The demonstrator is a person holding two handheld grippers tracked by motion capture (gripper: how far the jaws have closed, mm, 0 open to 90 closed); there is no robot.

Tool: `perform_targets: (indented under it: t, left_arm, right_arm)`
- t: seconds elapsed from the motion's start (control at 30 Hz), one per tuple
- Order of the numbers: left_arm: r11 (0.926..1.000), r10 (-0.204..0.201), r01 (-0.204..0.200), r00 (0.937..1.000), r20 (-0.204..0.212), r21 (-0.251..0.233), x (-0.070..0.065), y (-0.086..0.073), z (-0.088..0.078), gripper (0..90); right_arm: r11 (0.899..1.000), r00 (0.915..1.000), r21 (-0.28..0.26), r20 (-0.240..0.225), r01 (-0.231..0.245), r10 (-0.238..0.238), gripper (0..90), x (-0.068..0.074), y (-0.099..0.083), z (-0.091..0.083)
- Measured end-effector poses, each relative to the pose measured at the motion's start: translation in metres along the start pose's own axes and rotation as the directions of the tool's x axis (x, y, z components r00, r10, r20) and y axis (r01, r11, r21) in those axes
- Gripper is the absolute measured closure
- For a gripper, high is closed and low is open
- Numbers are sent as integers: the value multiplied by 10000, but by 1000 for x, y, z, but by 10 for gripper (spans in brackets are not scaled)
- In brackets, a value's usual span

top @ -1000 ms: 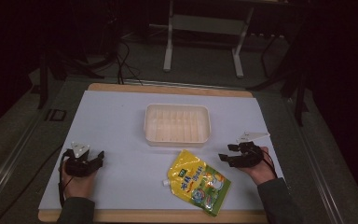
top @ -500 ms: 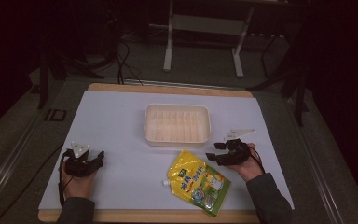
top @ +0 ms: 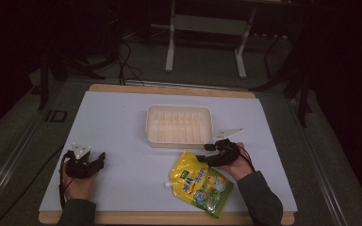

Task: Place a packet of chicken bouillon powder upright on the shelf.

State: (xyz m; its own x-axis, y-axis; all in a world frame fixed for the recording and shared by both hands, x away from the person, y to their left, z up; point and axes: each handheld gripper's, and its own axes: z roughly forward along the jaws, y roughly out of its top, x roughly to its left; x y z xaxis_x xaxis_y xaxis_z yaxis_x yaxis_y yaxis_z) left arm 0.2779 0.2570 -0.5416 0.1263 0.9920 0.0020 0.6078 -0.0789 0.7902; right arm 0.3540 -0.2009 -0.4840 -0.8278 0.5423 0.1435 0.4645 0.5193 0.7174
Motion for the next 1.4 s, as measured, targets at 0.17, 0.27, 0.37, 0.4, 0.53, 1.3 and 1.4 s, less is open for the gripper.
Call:
perform_targets:
  t: [0.17, 0.27, 0.37, 0.4, 0.53, 1.3, 1.4]
  left_arm:
    - [10000, 12, -12, 10000, 3, 1, 0, 0, 0, 401]
    - [10000, -5, 5, 10000, -7, 1, 0, 0, 0, 402]
    - [10000, -9, 9, 10000, 7, -5, 0, 0, 0, 402]
    - [10000, -5, 5, 10000, 4, 4, 0, 0, 0, 403]
    - [10000, 13, -13, 10000, 10, 32, 0, 0, 0, 402]
    - [10000, 78, -78, 10000, -7, 47, -1, 0, 0, 403]
    - [10000, 84, -84, 10000, -27, 53, -1, 0, 0, 402]
  right_arm:
    - [9997, 9997, 203, -165, 162, -159, 373, 3, 4, 12]
    - [9994, 9994, 270, -290, 201, -193, 373, 4, 6, 20]
    - [9990, 9987, 337, -431, 286, -272, 372, 6, 9, 27]
    - [9989, 9985, 361, -455, 311, -294, 373, 7, 10, 29]
    - [9986, 9971, 397, -679, 359, -332, 378, 8, 12, 37]
    - [9951, 9790, 706, -1966, 688, -537, 558, 5, 12, 54]
    - [9886, 9784, 1006, -1849, 1123, -924, 605, 8, 10, 52]
